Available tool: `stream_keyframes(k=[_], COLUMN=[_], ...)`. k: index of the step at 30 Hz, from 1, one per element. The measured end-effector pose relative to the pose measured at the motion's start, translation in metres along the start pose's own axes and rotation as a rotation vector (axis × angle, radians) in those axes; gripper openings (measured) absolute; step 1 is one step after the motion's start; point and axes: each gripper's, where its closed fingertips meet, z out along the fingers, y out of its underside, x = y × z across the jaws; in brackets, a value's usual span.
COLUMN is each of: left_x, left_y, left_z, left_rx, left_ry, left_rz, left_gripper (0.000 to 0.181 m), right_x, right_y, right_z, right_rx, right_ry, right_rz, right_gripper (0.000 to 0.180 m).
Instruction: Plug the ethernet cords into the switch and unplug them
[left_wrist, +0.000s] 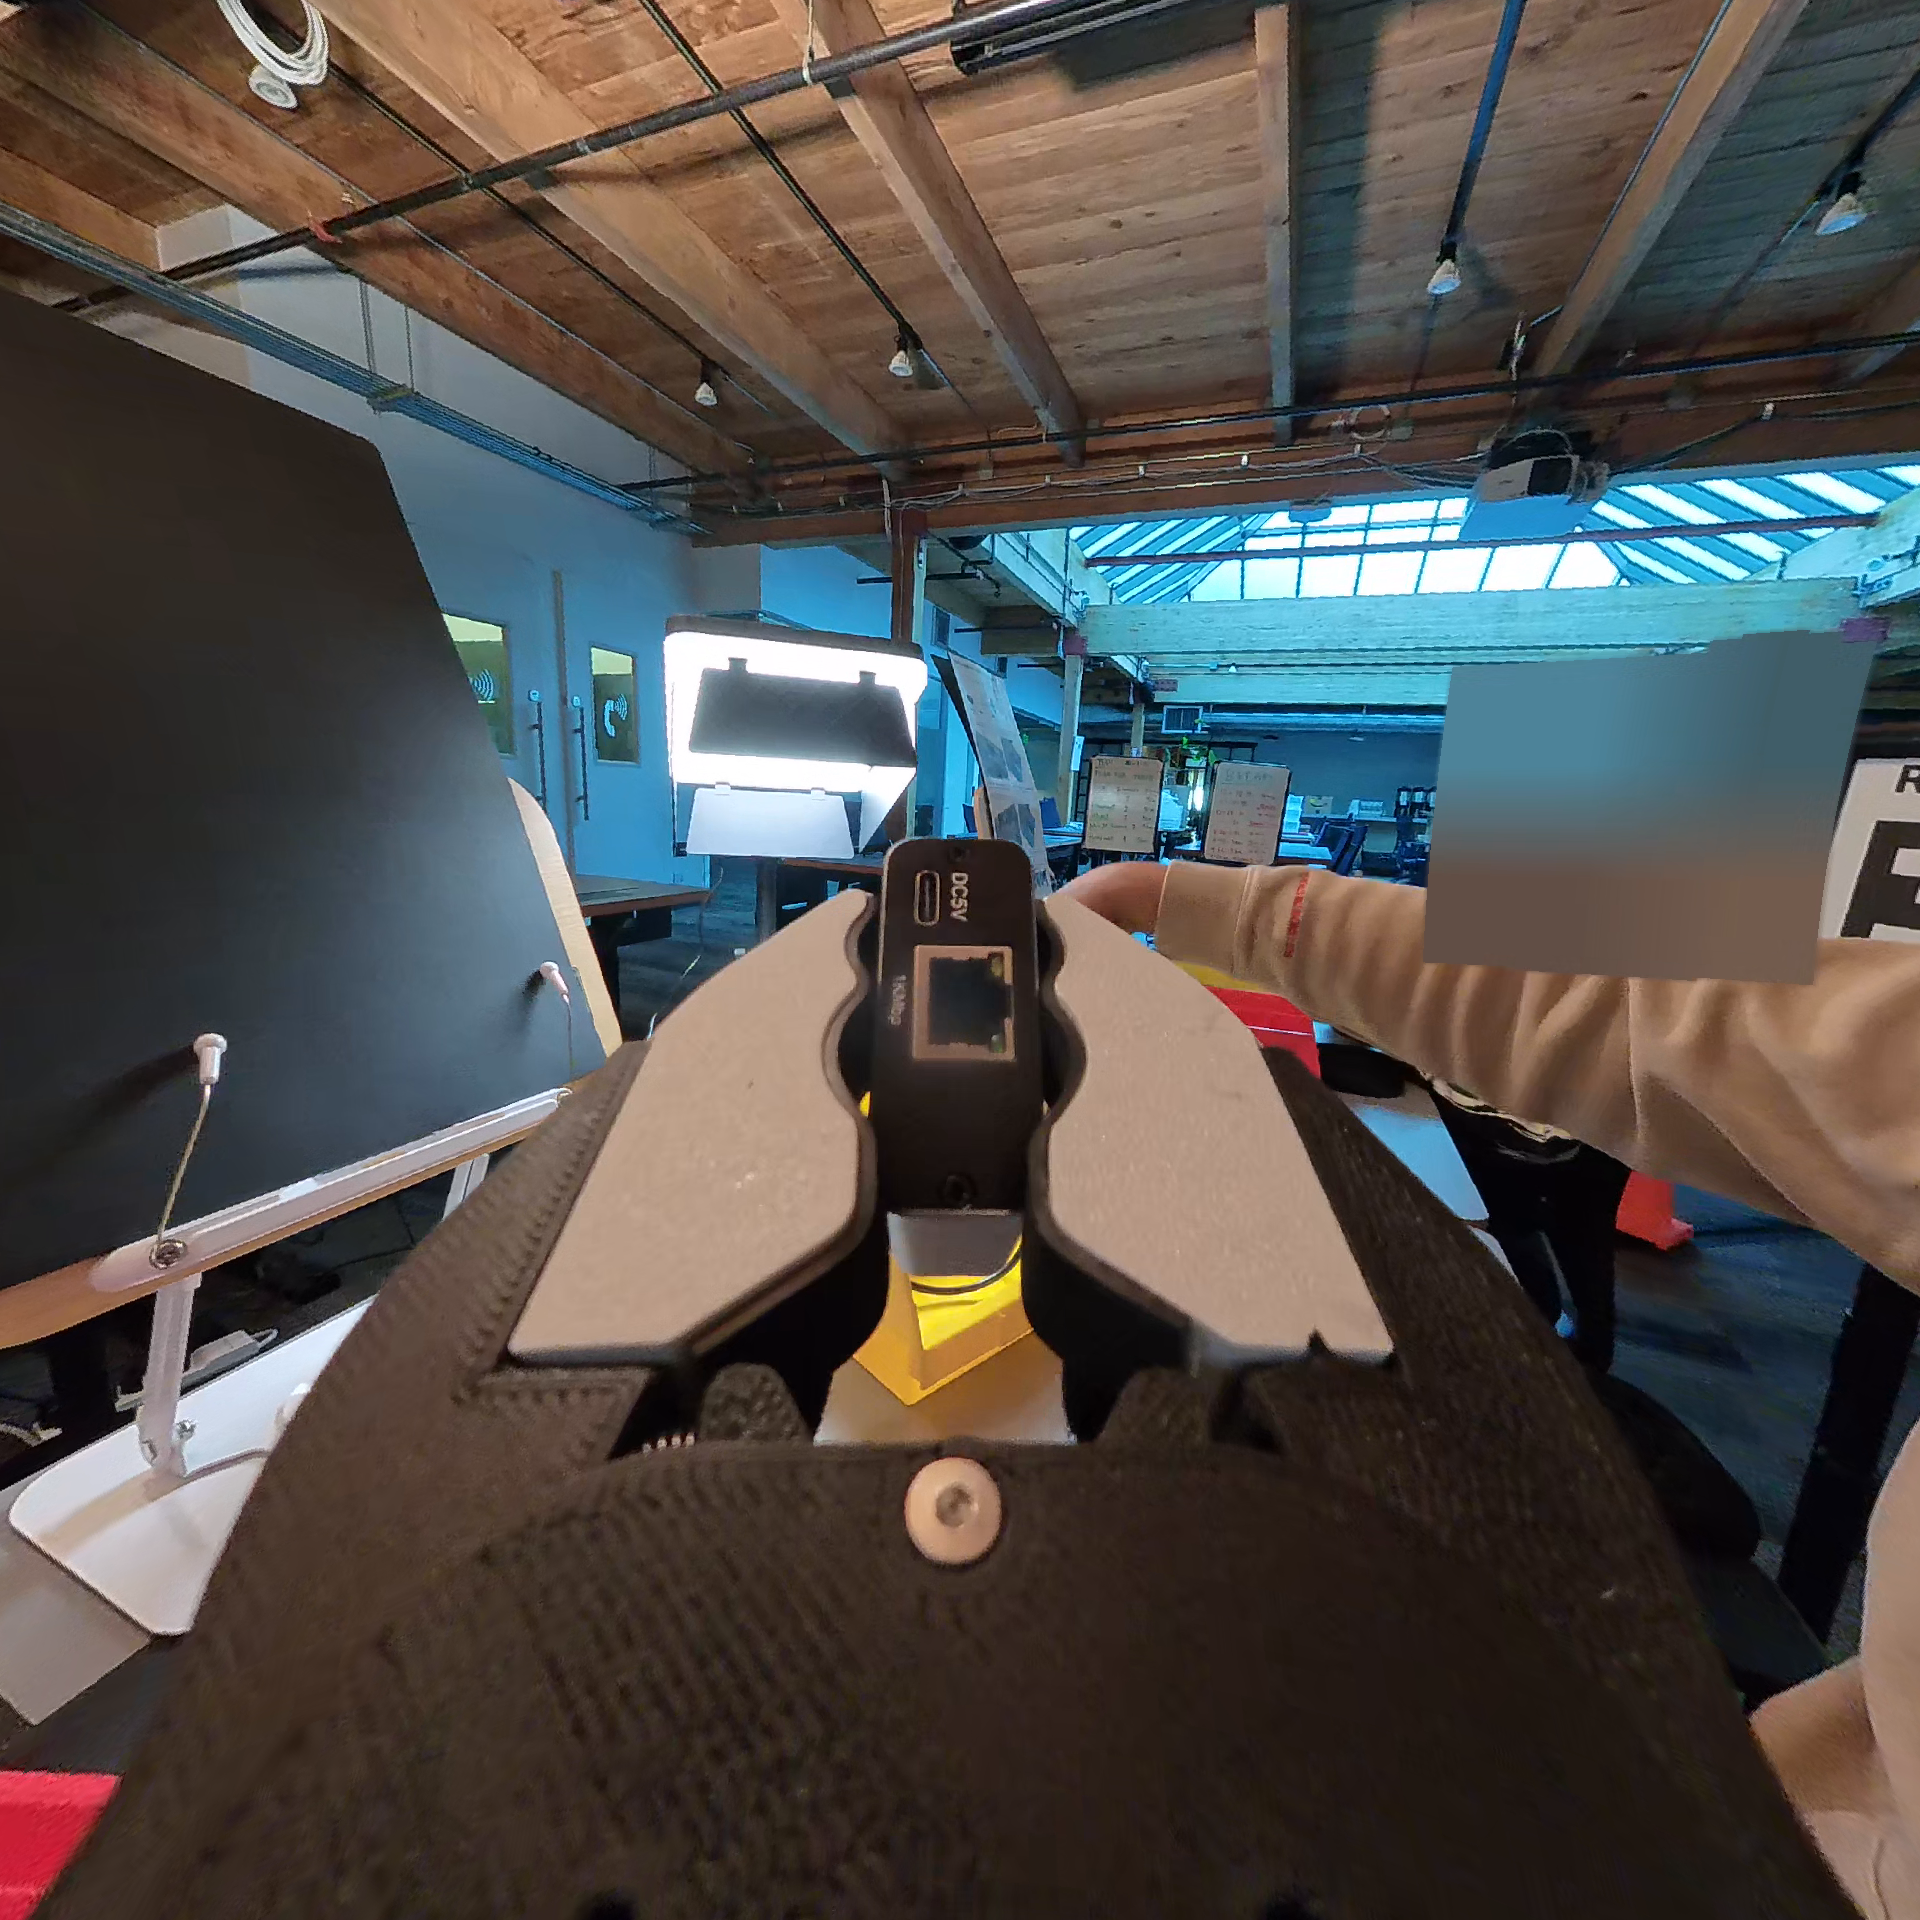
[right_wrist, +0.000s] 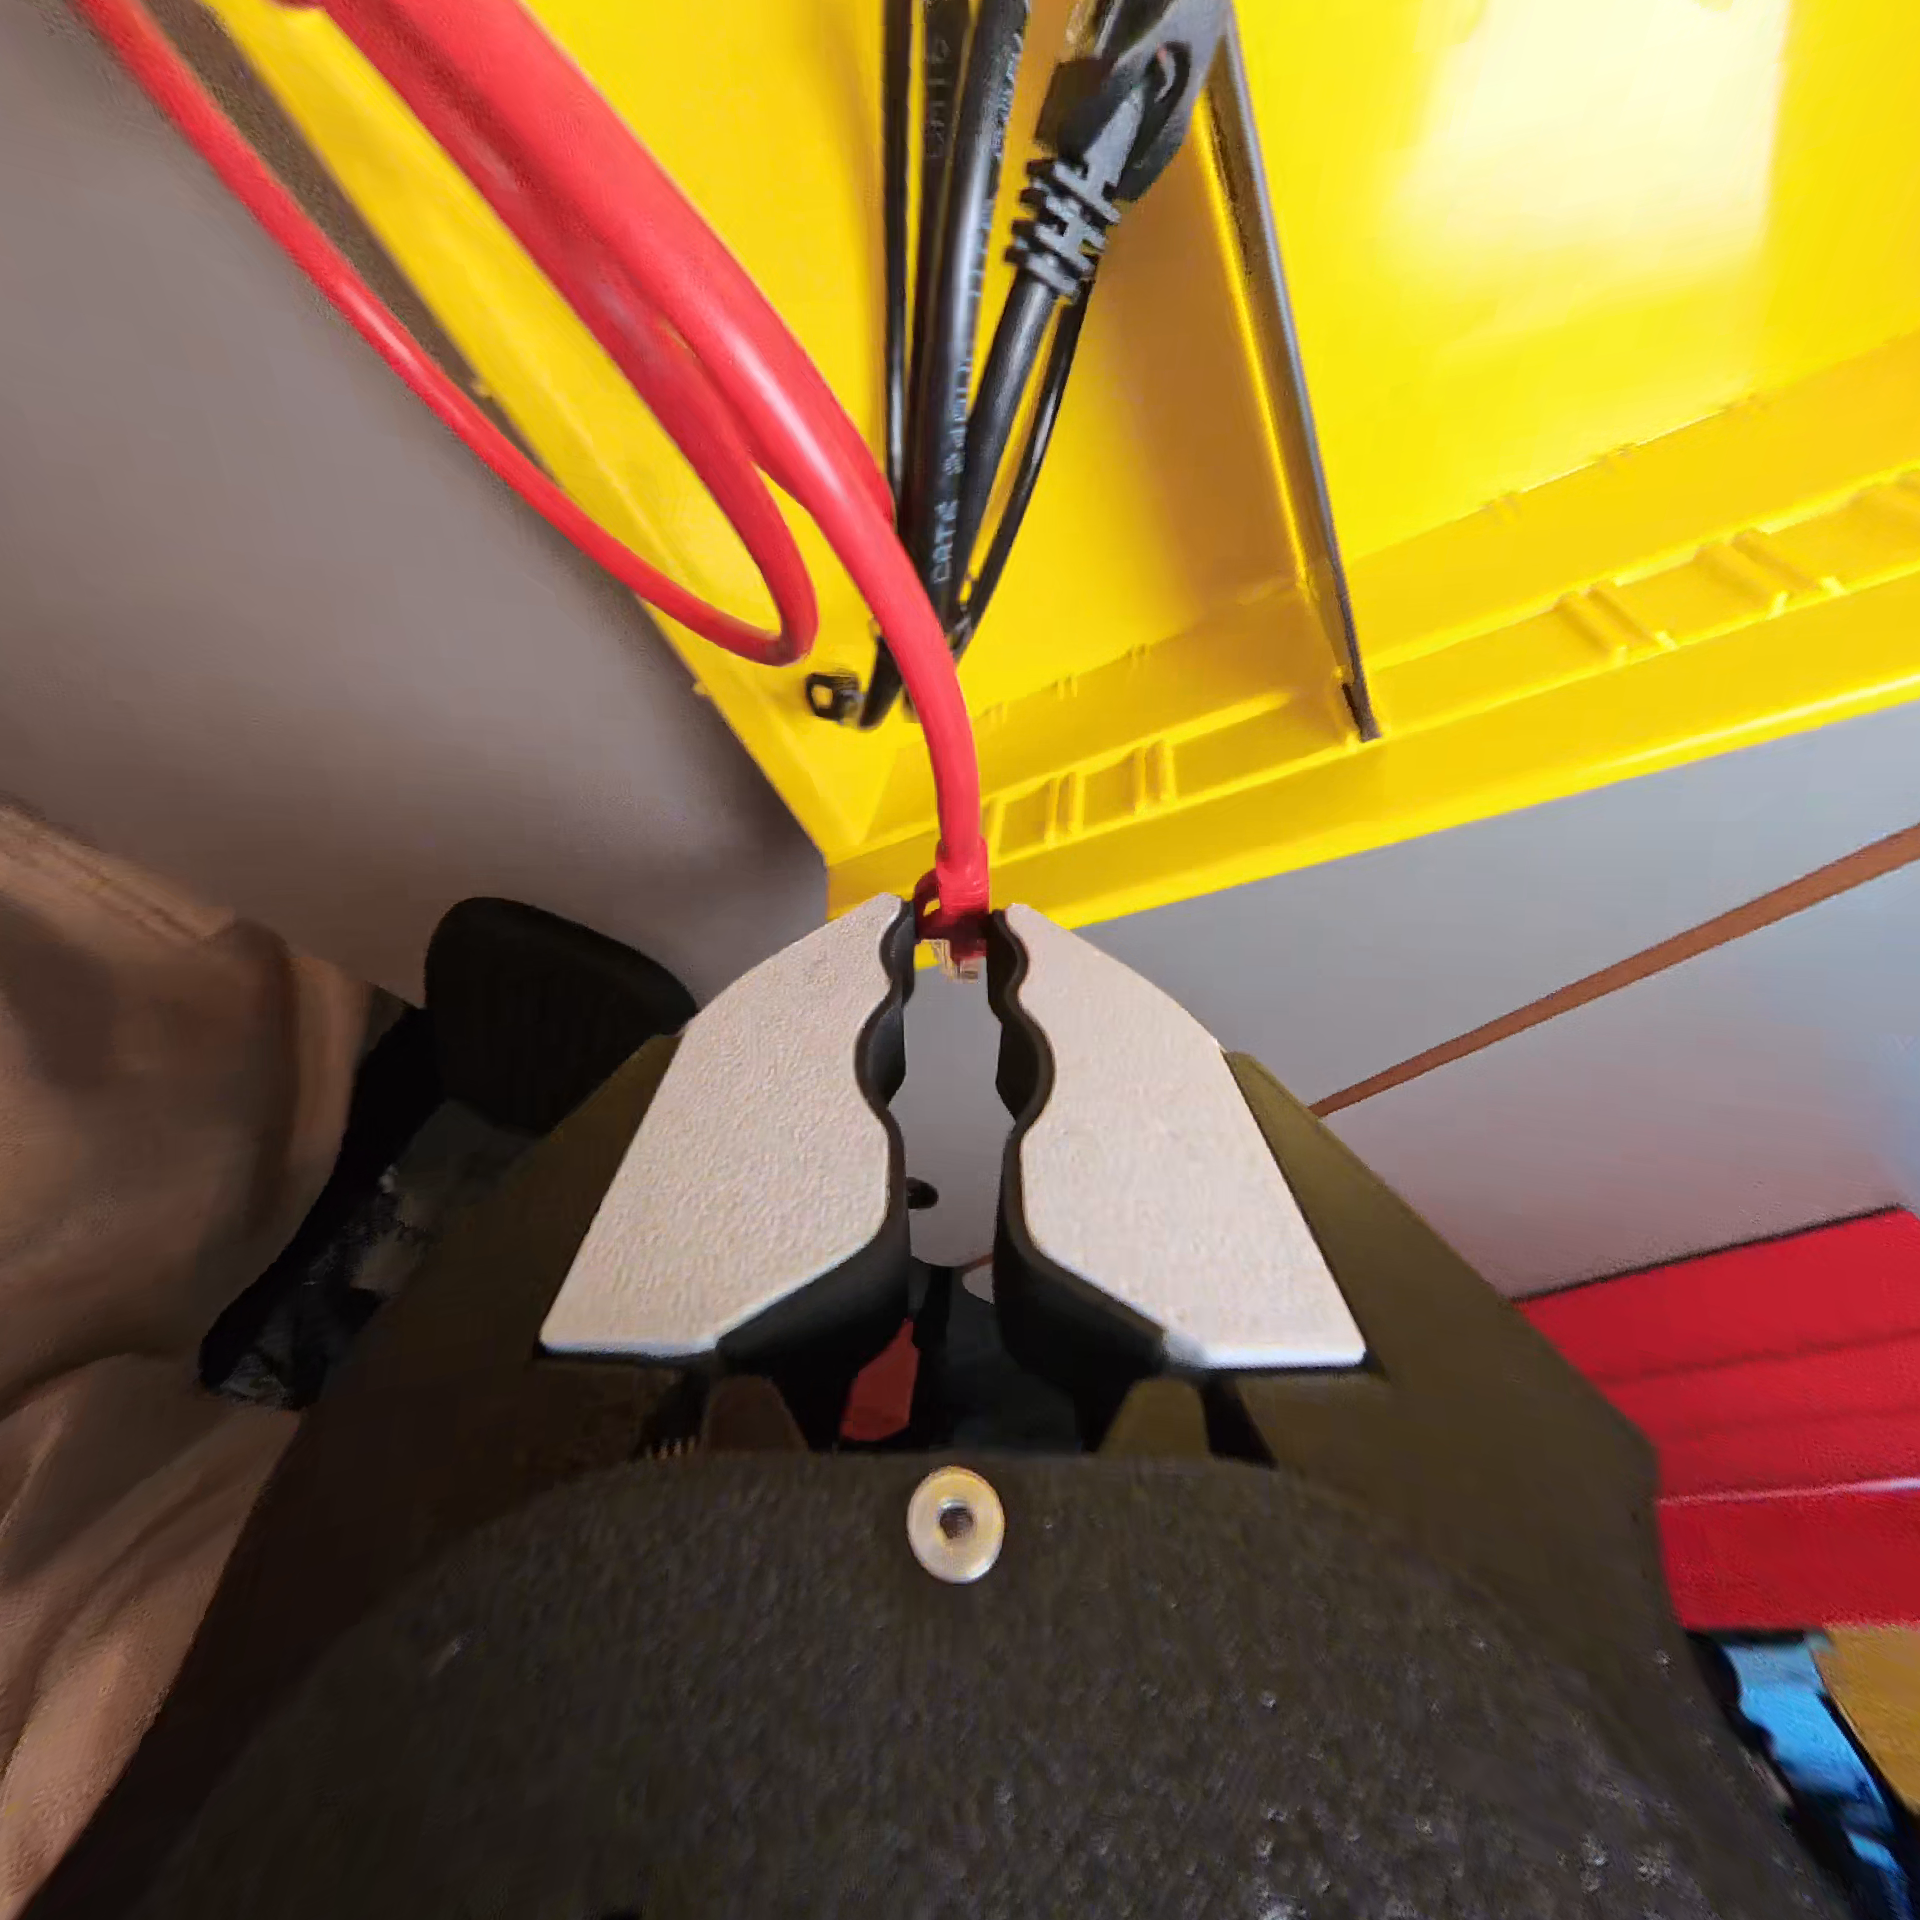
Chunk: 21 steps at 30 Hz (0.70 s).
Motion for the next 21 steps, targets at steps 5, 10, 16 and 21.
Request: stream_keyframes(k=[5, 10, 16, 21], left_x=[0.002, 0.003, 0.002, 0.002], left_y=[-0.001, -0.001, 0.002, 0.004], left_z=[0.0, 0.0, 0.001, 0.003], left_rx=[-0.001, -0.004, -0.012, -0.02], left_ry=[0.002, 0.003, 0.001, 0.005], left_rz=[0.004, 0.01, 0.006, 0.005], left_gripper=[0.026, 0.026, 0.026, 0.026], right_x=[0.0, 0.009, 0.026, -0.007], right_y=[0.026, 0.028, -0.004, -0.057], right_z=[-0.021, -0.027, -0.02, -0.04], right_rx=[0.033, 0.083, 0.193, 0.406], right_ry=[-0.06, -0.023, 0.217, 0.408], right_rz=[0.004, 0.005, -0.102, -0.419], right_gripper=[0.013, 0.013, 0.031, 0.068])
